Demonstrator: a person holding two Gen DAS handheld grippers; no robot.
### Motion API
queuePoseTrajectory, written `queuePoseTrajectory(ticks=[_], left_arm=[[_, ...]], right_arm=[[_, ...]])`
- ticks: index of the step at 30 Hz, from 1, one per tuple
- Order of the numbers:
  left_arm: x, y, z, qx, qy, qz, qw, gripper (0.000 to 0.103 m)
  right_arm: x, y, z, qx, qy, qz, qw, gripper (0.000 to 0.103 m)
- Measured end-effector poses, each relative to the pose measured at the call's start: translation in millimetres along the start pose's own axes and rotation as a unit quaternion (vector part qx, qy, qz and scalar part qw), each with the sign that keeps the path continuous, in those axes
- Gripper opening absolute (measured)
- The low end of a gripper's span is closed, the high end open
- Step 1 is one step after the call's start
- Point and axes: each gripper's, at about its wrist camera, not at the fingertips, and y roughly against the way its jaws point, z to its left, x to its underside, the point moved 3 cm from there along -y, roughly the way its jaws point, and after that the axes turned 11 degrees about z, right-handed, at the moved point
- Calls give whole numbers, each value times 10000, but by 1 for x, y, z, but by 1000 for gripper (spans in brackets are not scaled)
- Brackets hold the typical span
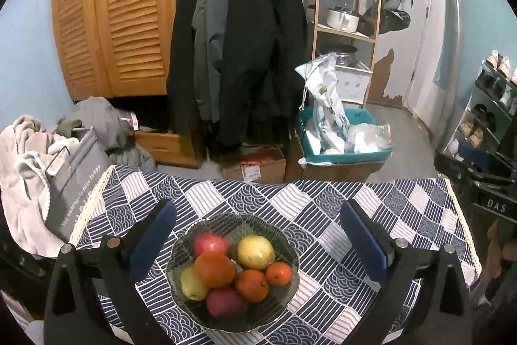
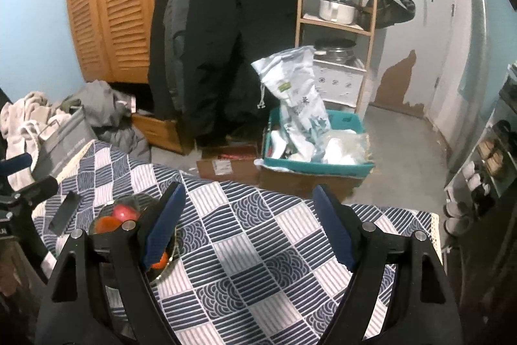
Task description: Organize fruits
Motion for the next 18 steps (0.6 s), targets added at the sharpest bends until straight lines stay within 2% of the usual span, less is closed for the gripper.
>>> queuePoseTrajectory(ticks=[8,18], left_arm=[[-9,-1,-10,19,66,-95,9999,102],[-12,1,-21,49,-2,-140,9999,102]], right_arm=[[5,2,-13,217,20,-86,9997,80],[10,3,-29,295,-125,-107,9994,80]])
